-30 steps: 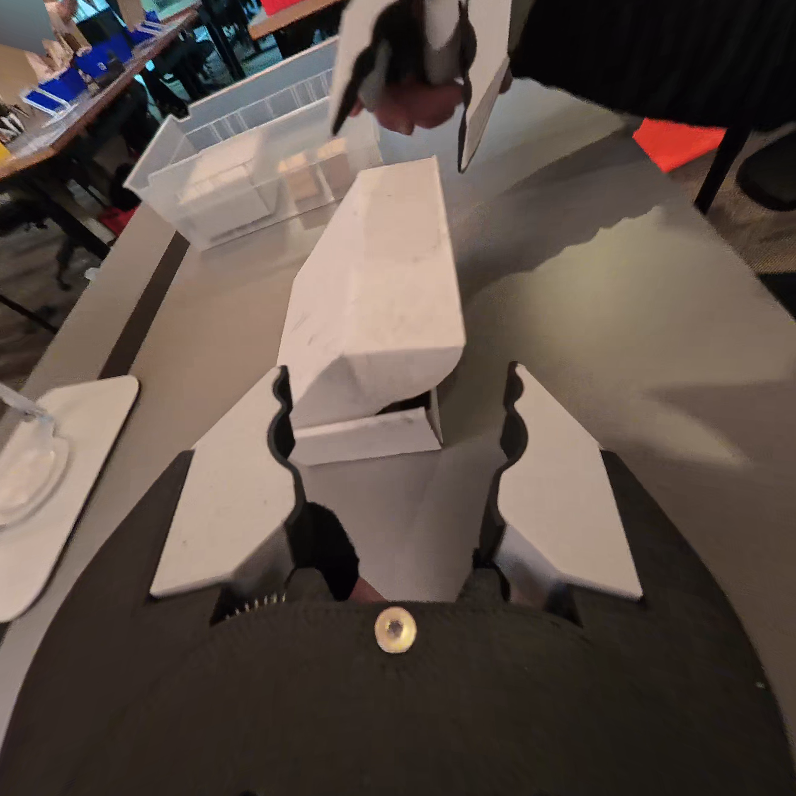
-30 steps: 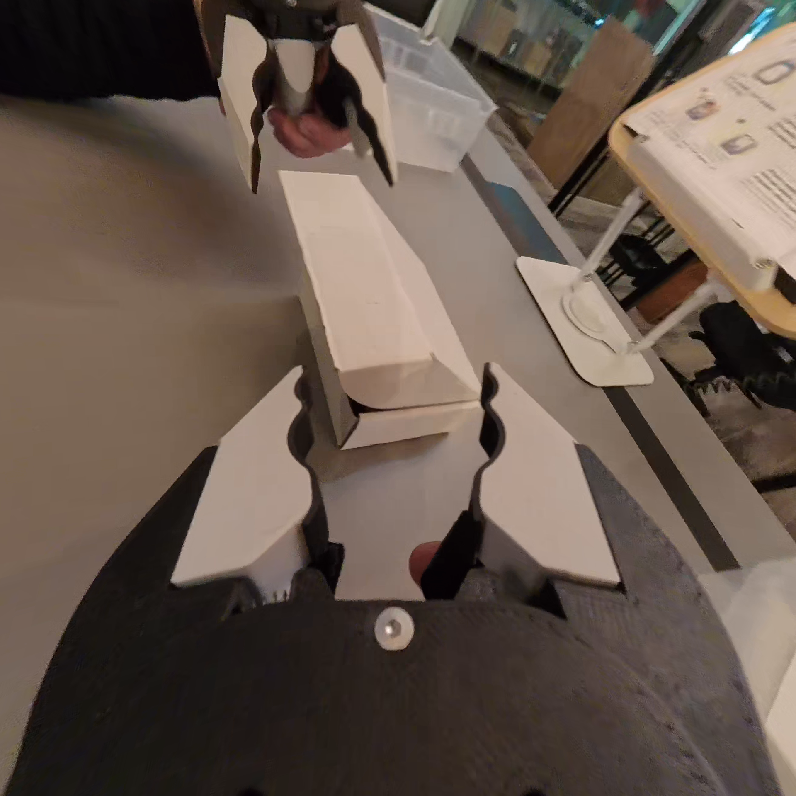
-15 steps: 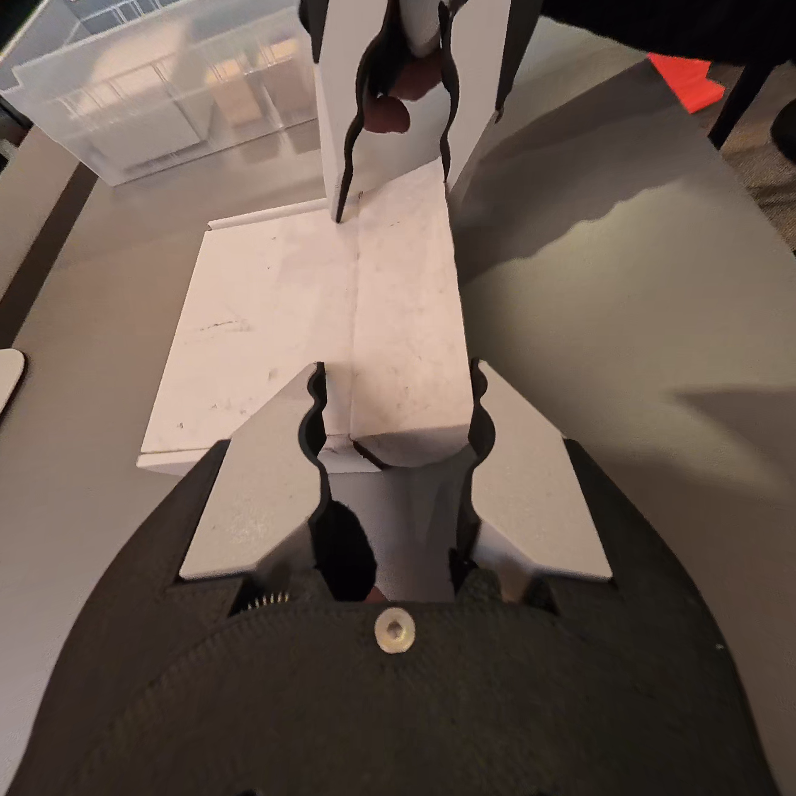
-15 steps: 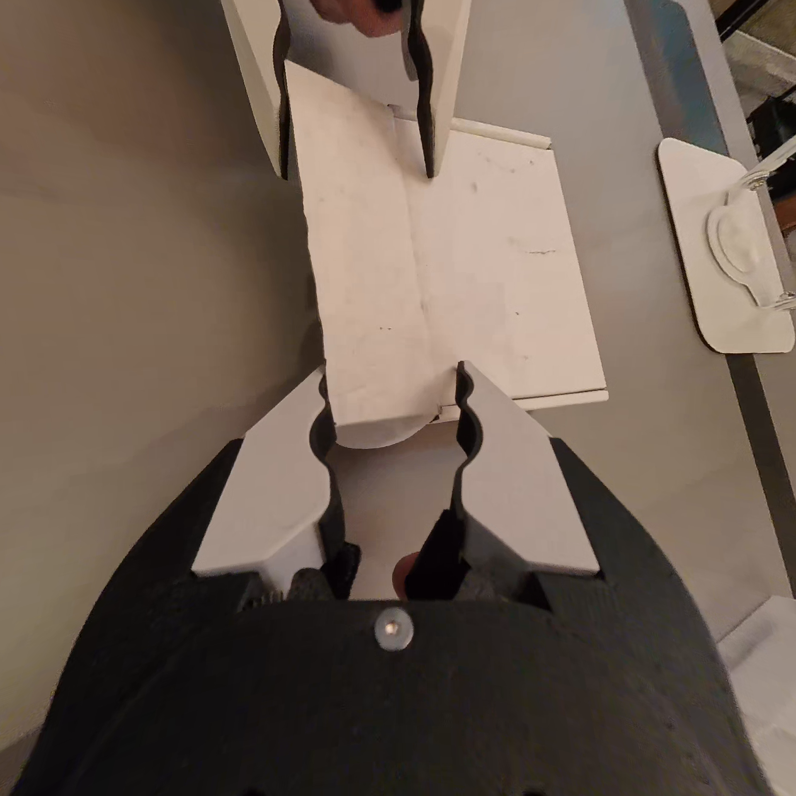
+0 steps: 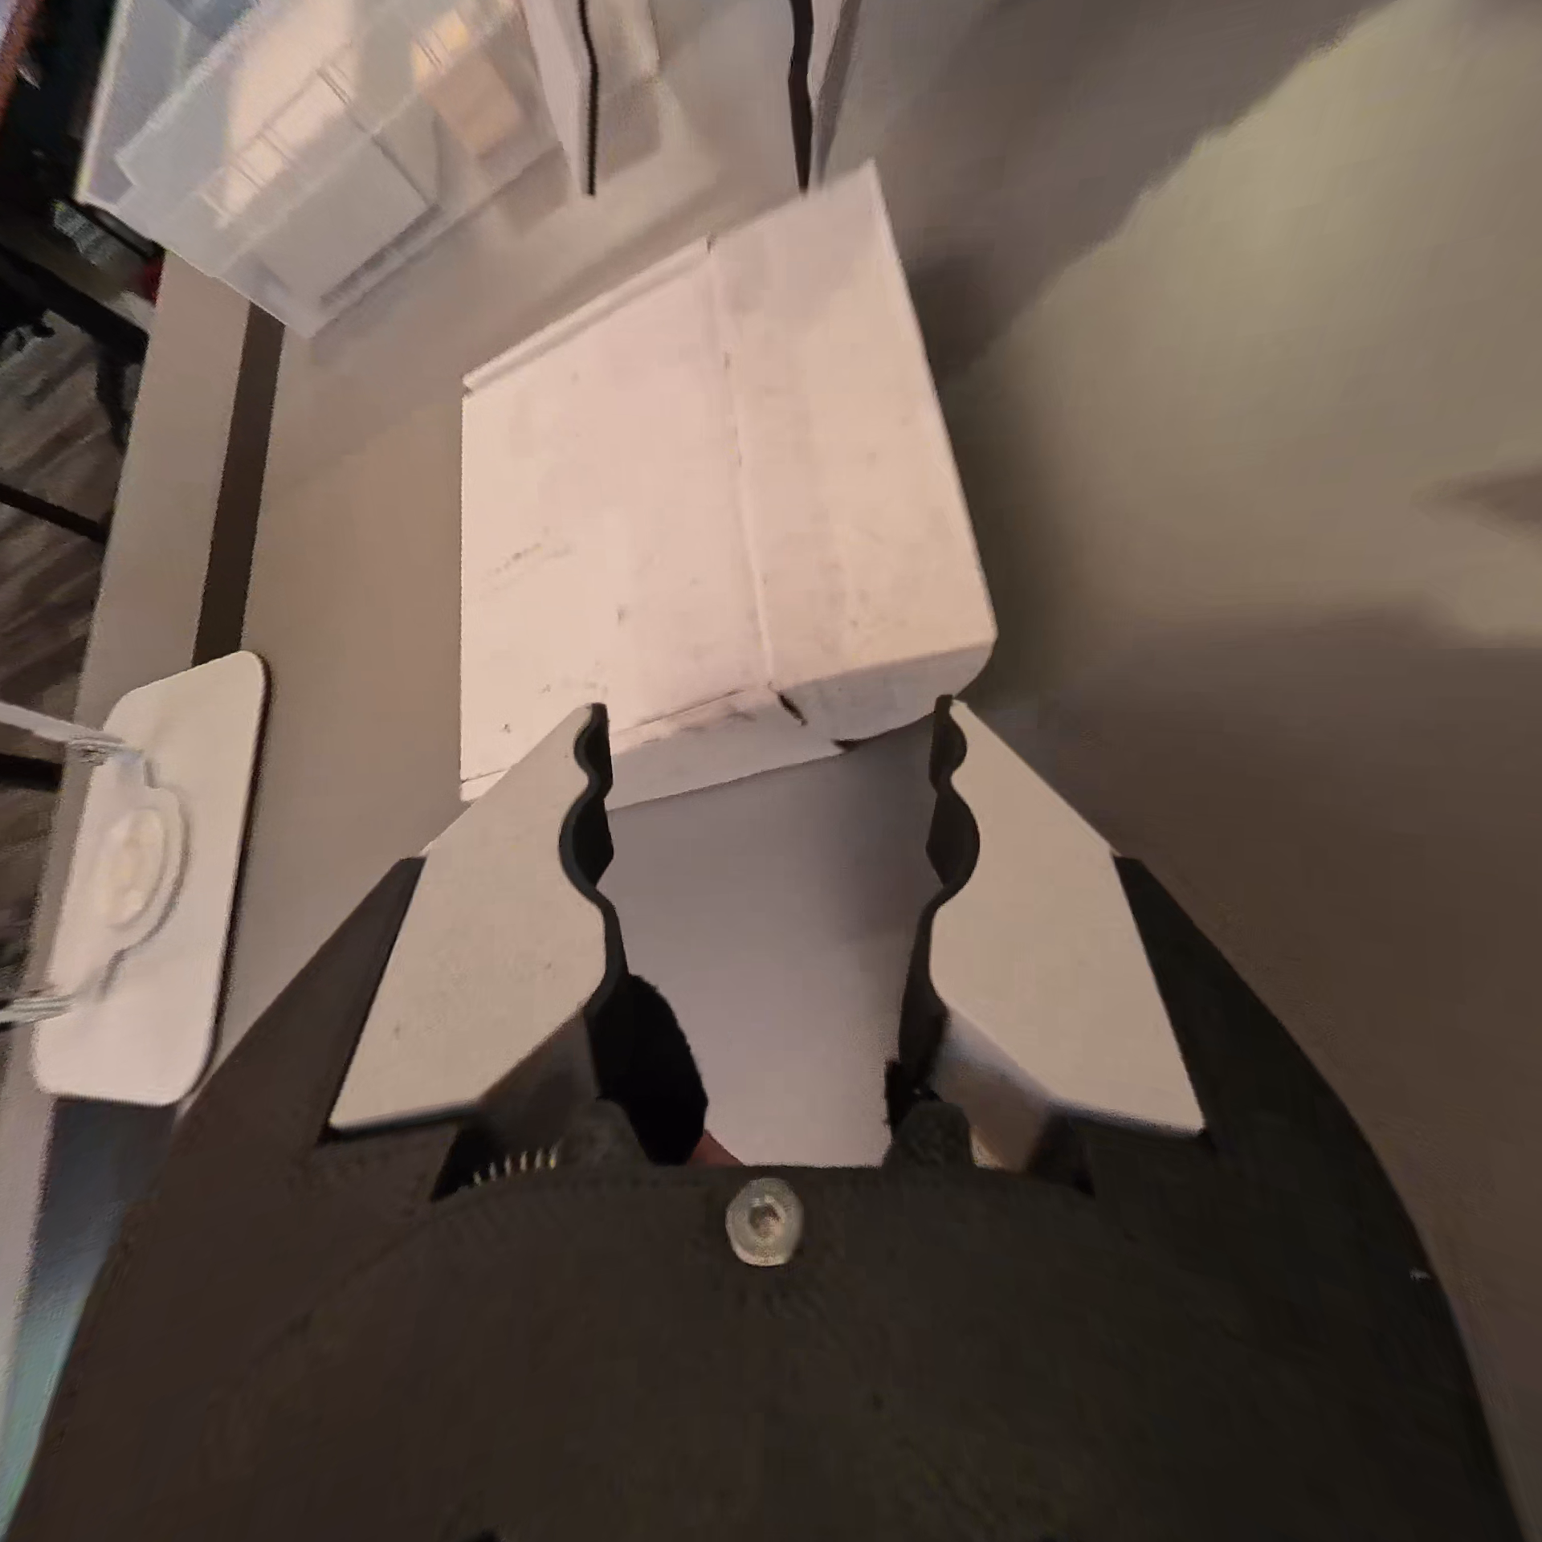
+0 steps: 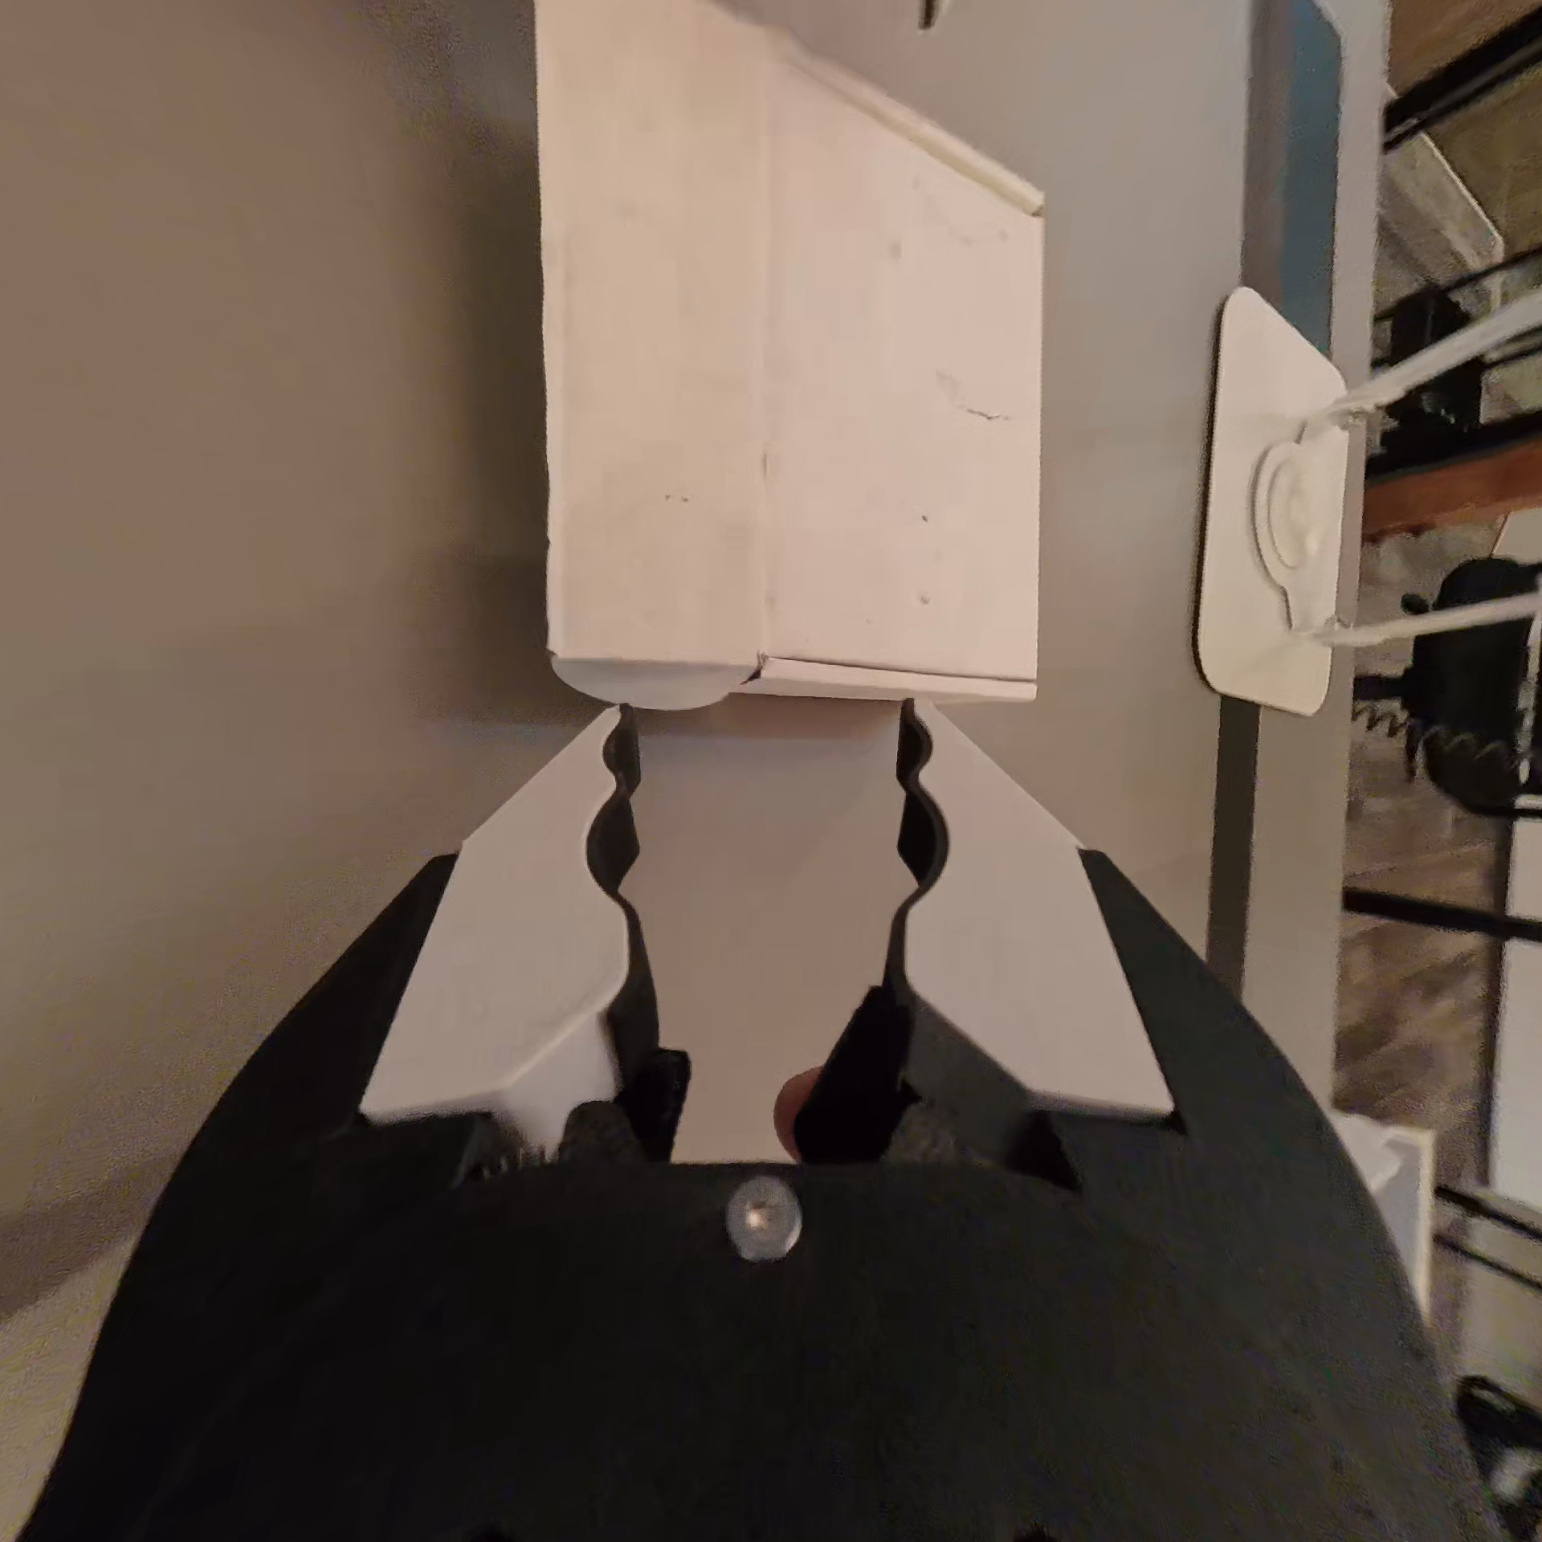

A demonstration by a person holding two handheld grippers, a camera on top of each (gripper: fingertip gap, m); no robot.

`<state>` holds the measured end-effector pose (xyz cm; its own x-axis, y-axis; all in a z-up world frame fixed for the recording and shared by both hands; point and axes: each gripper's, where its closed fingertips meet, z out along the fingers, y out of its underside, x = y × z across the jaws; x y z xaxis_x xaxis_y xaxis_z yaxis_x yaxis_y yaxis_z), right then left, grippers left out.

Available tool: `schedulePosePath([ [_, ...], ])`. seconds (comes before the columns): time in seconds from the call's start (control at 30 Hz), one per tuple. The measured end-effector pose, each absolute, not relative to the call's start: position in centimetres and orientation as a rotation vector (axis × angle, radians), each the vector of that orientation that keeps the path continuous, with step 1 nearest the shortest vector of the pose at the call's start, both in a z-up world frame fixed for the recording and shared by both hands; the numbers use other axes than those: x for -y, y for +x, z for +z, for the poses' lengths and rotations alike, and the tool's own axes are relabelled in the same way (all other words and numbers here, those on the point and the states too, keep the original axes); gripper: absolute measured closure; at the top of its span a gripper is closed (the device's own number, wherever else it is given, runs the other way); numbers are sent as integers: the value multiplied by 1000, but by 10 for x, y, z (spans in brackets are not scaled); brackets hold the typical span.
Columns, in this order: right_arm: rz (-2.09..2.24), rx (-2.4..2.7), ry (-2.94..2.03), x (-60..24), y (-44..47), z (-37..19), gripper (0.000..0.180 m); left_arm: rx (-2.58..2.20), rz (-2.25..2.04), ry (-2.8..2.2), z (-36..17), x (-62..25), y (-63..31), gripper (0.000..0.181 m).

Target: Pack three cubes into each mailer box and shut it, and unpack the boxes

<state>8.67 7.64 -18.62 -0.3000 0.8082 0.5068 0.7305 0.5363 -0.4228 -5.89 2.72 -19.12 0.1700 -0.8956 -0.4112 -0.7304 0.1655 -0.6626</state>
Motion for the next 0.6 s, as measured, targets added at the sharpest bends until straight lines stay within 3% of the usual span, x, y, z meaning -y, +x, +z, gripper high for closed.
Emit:
schedulePosePath([
  [0.6, 54, 2251, -1108, -87, 70, -208, 128, -1763, -259, -1614, -207, -46, -54, 111],
])
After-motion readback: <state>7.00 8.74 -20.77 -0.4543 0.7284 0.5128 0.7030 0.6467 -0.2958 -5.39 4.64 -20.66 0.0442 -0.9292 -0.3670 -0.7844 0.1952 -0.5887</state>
